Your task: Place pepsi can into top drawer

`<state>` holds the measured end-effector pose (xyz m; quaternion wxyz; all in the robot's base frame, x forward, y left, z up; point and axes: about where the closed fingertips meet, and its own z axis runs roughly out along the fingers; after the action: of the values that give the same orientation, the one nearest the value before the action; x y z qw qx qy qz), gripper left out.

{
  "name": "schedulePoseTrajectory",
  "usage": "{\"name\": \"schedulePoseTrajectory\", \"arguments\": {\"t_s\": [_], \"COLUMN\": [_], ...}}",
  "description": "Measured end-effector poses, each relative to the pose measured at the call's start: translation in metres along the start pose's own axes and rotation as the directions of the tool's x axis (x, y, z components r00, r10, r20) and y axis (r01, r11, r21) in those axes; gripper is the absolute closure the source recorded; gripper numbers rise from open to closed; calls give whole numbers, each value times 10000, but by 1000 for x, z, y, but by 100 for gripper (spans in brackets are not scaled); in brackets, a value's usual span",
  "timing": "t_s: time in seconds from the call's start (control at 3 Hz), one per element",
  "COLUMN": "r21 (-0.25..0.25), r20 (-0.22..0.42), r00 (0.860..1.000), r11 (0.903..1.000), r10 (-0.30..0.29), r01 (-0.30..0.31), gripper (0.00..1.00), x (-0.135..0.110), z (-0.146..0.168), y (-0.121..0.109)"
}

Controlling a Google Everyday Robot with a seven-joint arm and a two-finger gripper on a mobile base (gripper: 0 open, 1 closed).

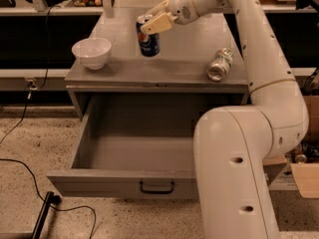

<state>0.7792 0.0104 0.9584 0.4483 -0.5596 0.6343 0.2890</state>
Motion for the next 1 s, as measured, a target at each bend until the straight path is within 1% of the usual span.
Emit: {"name": "schedulePoseTrajectory", "arguments": {"t_s": [0.33,0.67,1.0], "r21": [-1494,-2546,-2409], "r20": [102,238,770], "r00": [9994,9989,9969], "r11": [9883,9665,9705], "r10": [319,411,160], "r01": [-300,-337,31], "gripper": [100,100,100], "x": [-13,-22,-38], "z": [13,13,-16], "y": [46,91,124]}}
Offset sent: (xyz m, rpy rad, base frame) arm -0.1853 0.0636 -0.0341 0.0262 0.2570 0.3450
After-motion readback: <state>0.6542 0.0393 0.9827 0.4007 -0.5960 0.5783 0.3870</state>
